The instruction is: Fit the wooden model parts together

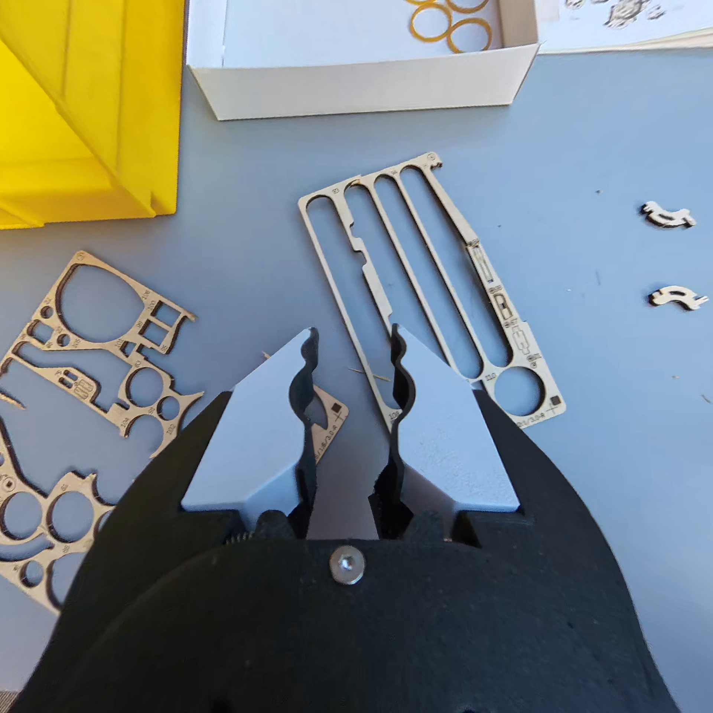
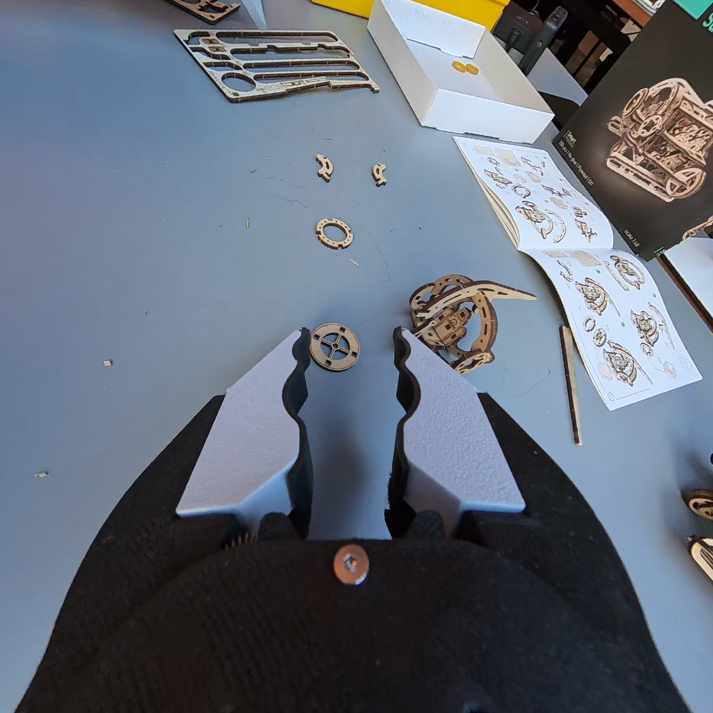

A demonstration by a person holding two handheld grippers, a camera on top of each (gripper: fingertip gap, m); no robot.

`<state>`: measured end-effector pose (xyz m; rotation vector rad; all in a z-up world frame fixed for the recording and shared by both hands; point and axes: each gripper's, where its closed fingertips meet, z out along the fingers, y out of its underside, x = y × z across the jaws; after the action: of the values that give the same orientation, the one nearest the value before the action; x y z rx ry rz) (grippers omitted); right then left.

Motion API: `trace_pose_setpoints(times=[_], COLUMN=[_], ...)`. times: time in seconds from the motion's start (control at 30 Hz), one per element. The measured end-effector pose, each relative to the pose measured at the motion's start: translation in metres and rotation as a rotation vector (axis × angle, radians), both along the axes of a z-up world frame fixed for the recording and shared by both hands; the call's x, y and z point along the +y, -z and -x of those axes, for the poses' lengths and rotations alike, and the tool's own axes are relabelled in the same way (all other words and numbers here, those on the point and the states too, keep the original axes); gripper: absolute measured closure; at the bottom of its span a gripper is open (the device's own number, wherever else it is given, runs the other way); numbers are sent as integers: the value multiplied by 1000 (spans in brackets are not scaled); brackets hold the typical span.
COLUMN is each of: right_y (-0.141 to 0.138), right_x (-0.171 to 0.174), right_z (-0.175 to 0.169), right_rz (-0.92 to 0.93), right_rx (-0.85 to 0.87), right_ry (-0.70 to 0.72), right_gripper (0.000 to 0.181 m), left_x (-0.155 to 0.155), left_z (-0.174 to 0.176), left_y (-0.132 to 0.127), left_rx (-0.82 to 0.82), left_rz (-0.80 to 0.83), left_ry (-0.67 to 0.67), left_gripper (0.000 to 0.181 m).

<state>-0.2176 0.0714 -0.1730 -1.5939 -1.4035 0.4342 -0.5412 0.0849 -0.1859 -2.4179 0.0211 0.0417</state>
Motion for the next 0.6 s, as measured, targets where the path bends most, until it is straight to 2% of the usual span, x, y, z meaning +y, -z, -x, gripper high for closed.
trace_pose_setpoints(times=[0.13, 0.43, 0.53, 0.6], right_y=[0, -2, -2, -2], right_x=[1, 2, 3, 3], right_z=[0, -1, -2, -2], right_rz=[2, 7, 6, 6], right_rx=[3, 18, 18, 17], right_ry=[3, 10, 11, 13], right_gripper=[139, 140, 140, 140], left_x=[-2, 8, 14, 19], left_z=[-3, 8, 2, -36], left_y=[8, 9, -9, -30], left_rx=[-62, -52, -45, -105], left_rz=[35, 43, -29, -133], left_ry=[6, 29, 49, 181], left_gripper=[143, 149, 152, 153])
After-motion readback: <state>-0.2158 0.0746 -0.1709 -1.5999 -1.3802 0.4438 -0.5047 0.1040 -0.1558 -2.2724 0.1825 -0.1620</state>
